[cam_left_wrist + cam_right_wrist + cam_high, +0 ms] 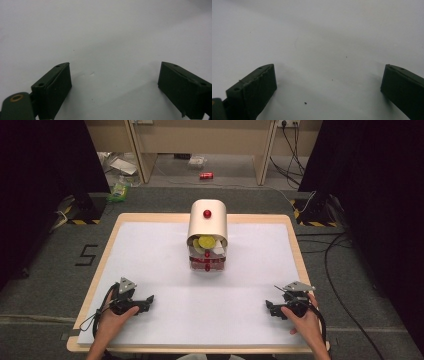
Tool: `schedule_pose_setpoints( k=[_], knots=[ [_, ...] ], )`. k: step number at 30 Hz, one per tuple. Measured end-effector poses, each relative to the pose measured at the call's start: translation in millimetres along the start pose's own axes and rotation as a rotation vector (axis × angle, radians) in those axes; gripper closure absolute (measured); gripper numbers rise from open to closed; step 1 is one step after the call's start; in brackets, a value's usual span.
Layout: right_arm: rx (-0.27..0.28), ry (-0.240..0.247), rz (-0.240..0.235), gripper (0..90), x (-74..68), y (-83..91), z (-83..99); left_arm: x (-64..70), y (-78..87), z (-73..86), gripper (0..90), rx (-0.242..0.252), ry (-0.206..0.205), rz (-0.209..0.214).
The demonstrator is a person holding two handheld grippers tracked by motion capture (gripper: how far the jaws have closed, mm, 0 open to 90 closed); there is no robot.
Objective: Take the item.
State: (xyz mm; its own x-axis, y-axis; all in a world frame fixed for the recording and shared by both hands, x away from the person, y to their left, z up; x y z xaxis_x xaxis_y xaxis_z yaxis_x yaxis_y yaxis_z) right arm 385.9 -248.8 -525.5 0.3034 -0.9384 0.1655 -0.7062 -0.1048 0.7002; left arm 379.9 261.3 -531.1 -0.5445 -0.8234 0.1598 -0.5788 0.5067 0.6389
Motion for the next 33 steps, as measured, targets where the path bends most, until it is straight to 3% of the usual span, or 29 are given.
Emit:
schedule_pose_setpoints(
  k=[2, 5, 6, 8, 9, 11, 13, 15, 18, 19, 27, 33],
  knots=[
    [-0.003, -0.005, -0.001, 0.6, -0.6, 0.2, -0.3, 0.0, 0.0, 0.0, 11.0, 0.0, 0.0, 0.0],
    [0.007, 0.003, -0.007, 8.5, 0.0, 0.7, -2.1, 0.0, 0.0, 0.0, 11.0, 0.0, 0.0, 0.0],
    [0.021, -0.016, -0.009, 23.4, 0.6, 2.9, -4.8, 0.0, 0.0, 0.0, 11.0, 0.0, 0.0, 0.0],
    [0.045, -0.024, -0.03, 11.9, 0.8, 5.5, -8.7, 0.0, 0.0, 0.0, 11.0, 0.0, 0.0, 0.0],
    [0.045, -0.024, -0.03, 11.9, 0.8, 5.5, -8.7, 0.0, 0.0, 0.0, 11.0, 0.0, 0.0, 0.0],
    [0.09, -0.001, -0.054, 20.8, -2.6, 10.4, -14.4, 0.0, 0.0, 0.0, 11.0, 0.0, 0.0, 0.0],
    [0.109, 0.011, -0.059, 12.5, -6.8, 12.7, -18.5, 0.0, 0.0, 0.0, 11.0, 0.0, 0.0, 0.0],
    [0.122, 0.024, -0.064, 18.9, -13.1, 16.0, -23.5, 0.0, 0.0, 0.0, 10.9, 0.0, 0.0, 0.0],
    [0.133, 0.029, -0.077, 13.8, -19.4, 18.6, -28.1, 0.0, -0.1, 0.0, 10.9, 0.0, 0.001, 0.0],
    [0.149, 0.048, -0.106, 16.6, -30.3, 22.8, -35.5, 0.0, -0.1, 0.0, 10.9, 0.0, 0.001, 0.0],
    [0.161, 0.113, -0.17, 15.5, -60.2, 29.7, -48.7, 0.0, 0.0, 0.0, 10.9, 0.0, 0.0, 0.0],
    [0.159, 0.102, -0.204, 15.8, -67.3, 28.4, -53.0, 0.0, 0.0, 0.0, 10.9, 0.0, 0.0, 0.0]
  ],
)
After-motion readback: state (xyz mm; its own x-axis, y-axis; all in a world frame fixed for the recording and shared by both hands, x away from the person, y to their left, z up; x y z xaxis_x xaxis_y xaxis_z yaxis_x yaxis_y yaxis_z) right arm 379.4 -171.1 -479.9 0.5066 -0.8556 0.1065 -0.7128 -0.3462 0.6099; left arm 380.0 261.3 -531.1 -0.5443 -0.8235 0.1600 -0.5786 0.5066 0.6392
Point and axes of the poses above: each handheld gripper's, and its own axes: y roughly backward along the jaws, z roughly out of its underside, x roughly to its right, the point moved 4 cm from there along -y, roughly forward along the jaws, and after that the axes turned 13 degrees about z, right-handed, at the moved point
